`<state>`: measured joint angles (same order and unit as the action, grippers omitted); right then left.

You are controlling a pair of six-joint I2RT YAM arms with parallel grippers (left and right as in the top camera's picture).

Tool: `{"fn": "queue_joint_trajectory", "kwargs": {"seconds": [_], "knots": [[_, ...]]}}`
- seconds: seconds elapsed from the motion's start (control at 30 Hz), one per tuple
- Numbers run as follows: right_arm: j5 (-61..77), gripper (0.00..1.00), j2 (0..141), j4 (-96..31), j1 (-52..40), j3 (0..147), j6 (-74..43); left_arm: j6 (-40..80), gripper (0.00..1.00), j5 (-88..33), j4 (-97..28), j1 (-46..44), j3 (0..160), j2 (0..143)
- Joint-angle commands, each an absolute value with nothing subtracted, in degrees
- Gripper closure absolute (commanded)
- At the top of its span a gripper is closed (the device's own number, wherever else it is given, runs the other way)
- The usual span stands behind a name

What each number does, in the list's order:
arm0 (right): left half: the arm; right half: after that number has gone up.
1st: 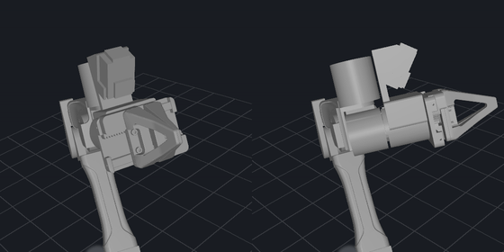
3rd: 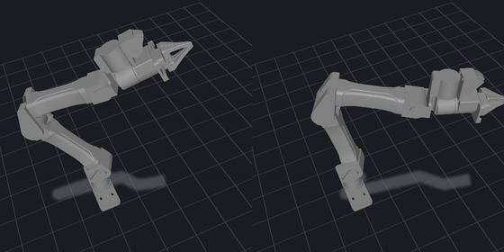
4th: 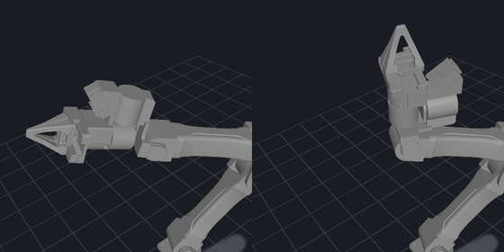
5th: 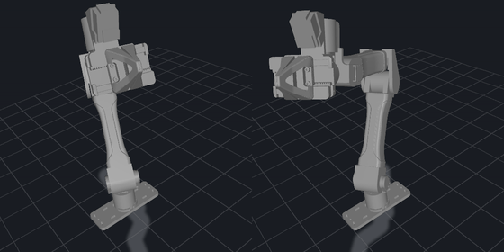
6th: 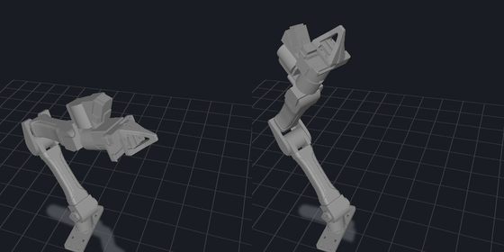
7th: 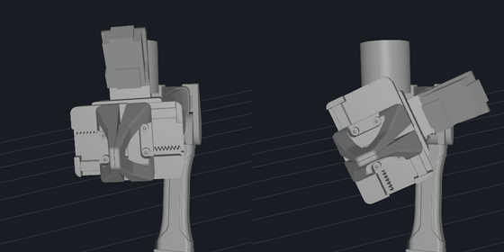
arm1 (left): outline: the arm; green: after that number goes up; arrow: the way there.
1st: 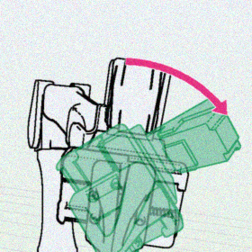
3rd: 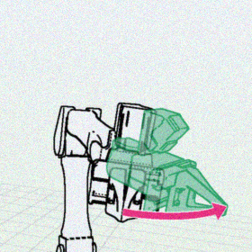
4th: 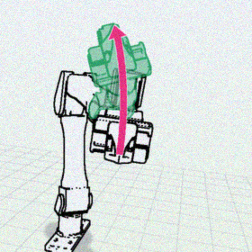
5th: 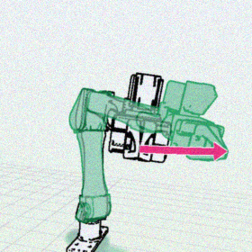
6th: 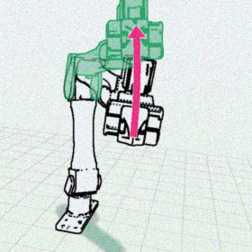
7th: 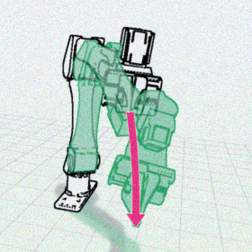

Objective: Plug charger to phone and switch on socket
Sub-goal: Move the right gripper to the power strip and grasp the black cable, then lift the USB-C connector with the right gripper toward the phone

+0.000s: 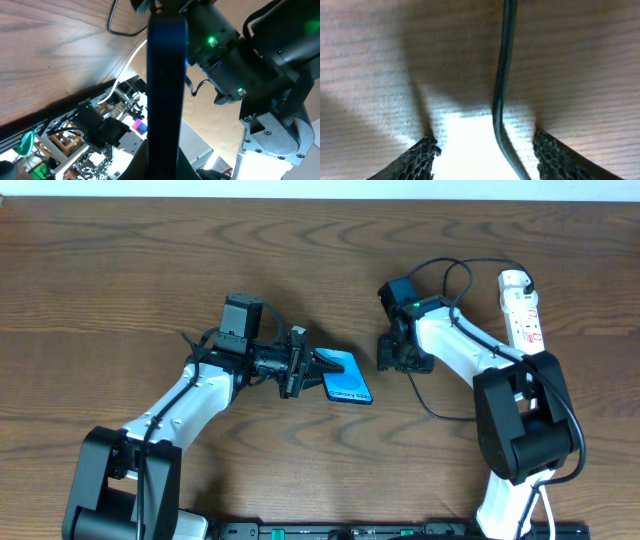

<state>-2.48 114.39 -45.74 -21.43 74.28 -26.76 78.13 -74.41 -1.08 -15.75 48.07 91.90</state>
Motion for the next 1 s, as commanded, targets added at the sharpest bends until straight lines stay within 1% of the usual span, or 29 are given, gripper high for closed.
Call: {"fn": "queue_joint_trajectory", "kwargs": {"seconds": [0.0, 0.17, 0.3, 0.43, 0.57, 0.63, 0.73, 0.83, 0.9, 0.97], "knots": [[-8.12, 0.36, 117.86, -43.79, -19.77, 74.98, -30.35, 77.56, 0.92, -75.42, -0.82, -15.49, 49.41, 91.50], [-8.25, 0.37, 118.04, -36.56, -18.35, 75.05, -32.80, 77.54, 0.93, -75.42, -0.82, -15.49, 49.41, 91.50], [-7.97, 0.38, 118.04, -33.74, -17.67, 75.05, -33.21, 77.54, 0.93, -75.42, -0.82, -15.49, 49.41, 91.50], [-5.48, 0.47, 118.10, -32.49, -17.72, 75.05, -33.21, 77.54, 0.93, -75.42, -0.82, -15.49, 49.41, 91.50], [-6.11, 0.51, 118.80, -30.52, -17.72, 74.96, -33.17, 76.47, 0.93, -75.42, -0.82, -15.49, 49.41, 91.50], [-6.11, 0.56, 119.66, -29.56, -17.72, 74.94, -33.15, 76.49, 0.93, -75.42, -0.82, -15.49, 49.41, 91.50], [-6.09, 0.59, 121.58, -28.05, -17.72, 74.94, -32.95, 76.49, 0.92, -75.42, -0.82, -15.49, 49.41, 91.50], [-6.11, 0.66, 123.24, -28.10, -17.78, 74.94, -32.91, 76.49, 0.93, -75.42, -0.82, -15.49, 49.41, 91.50], [-6.13, 0.68, 123.90, -28.56, -18.11, 74.94, -32.91, 76.49, 0.93, -75.42, -0.82, -15.49, 49.41, 91.50], [-6.61, 0.67, 124.22, -29.21, -18.55, 74.94, -32.91, 76.51, 0.93, -75.42, -0.84, -15.49, 49.41, 91.50]]}}
